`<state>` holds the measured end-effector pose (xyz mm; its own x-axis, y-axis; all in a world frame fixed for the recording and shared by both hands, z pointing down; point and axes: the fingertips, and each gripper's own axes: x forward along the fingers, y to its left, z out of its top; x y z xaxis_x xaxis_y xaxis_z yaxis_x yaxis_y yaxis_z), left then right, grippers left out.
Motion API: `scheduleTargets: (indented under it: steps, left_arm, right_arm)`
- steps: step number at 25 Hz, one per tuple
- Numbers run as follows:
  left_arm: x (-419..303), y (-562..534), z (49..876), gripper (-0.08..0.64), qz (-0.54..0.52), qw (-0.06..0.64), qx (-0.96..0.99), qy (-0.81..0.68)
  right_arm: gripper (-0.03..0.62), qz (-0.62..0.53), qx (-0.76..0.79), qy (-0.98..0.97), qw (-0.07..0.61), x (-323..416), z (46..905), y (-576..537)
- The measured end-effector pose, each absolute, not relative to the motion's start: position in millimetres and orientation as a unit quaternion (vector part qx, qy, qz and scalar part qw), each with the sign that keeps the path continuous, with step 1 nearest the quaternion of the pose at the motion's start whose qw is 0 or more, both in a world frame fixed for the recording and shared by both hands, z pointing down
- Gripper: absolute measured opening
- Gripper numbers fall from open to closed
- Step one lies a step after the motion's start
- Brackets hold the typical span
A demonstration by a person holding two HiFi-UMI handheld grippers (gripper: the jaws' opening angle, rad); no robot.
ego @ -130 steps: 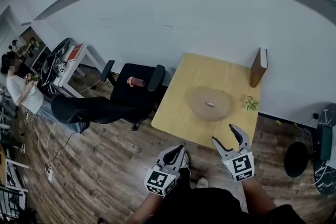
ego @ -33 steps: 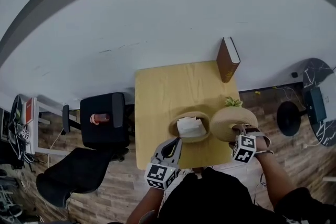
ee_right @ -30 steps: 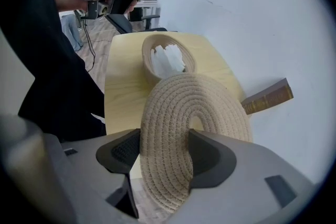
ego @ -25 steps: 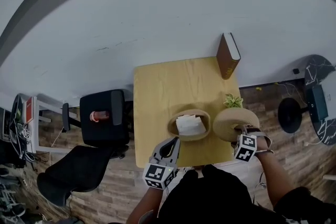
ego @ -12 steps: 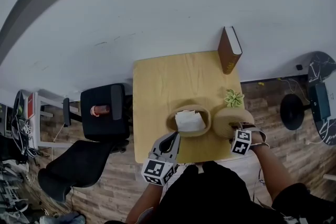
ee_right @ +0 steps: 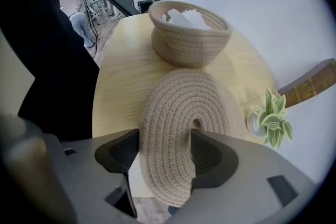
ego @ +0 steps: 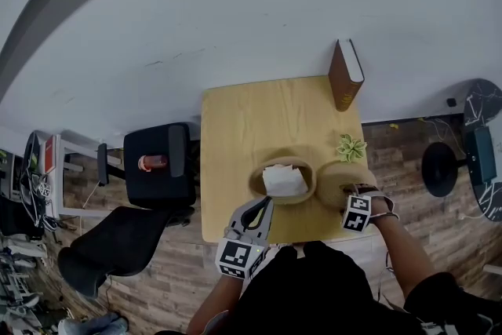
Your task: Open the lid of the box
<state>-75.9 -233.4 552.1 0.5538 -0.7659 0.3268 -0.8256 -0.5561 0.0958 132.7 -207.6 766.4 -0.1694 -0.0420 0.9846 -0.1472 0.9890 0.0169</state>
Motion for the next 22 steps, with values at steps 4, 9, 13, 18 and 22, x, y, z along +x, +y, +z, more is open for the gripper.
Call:
scheduleTargets:
  steps: [4, 9, 13, 18, 22]
  left_arm:
    - [-66, -232, 543, 0.018, 0.118, 0.107, 0.883, -0.442]
    - [-66, -233, 537, 0.019, 0.106, 0.109, 0.884, -0.442]
    - [-64, -238, 528, 0.02, 0.102, 0.094, 0.885, -0.444]
    - [-59, -243, 515, 0.018, 0.095, 0.074, 0.89, -0.44]
    - [-65, -243, 509, 0.02, 0.098, 0.064, 0.889, -0.443]
  right_arm:
    - [0.365, 0.038, 0.08, -0.774, 0.627, 128, 745, -209]
    - [0.363, -0.019, 0.143, -0.805, 0.576, 108, 676, -227]
    - [0.293, -0.05, 0.23, -0.842, 0.486, 79, 605, -253]
    - [0.202, -0.024, 0.337, -0.872, 0.354, 56, 541, -277]
    - [0.155, -0.004, 0.35, -0.897, 0.272, 40, 514, -276]
